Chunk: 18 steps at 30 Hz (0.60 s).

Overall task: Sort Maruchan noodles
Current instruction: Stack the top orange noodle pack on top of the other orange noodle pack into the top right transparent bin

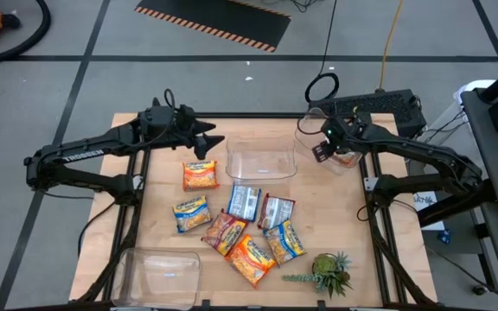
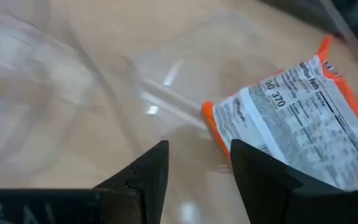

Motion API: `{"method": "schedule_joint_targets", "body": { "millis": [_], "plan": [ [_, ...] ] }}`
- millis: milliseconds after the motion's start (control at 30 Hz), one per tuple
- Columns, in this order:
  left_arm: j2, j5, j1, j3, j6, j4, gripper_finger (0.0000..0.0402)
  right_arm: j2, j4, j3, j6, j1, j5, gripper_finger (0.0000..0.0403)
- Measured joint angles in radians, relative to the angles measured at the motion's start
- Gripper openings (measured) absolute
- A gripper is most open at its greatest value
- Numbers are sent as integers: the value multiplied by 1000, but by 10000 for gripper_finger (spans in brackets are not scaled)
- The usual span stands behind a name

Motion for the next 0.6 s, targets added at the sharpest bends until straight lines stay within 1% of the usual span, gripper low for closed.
{"method": "schedule_joint_targets", "body": {
  "millis": [133,333,500,600],
  "plan": [
    [0,1,1,0,-42,-93,330,0,17,35,33,8,-93,166],
    [0,1,1,0,-76,-371,330,-11,132,44,47,42,-186,166],
    [0,0,17,-1,-174,-621,330,-26,170,44,90,75,-217,166],
    [0,1,29,-14,-225,-696,330,-38,172,44,117,95,-217,166]
  ]
}}
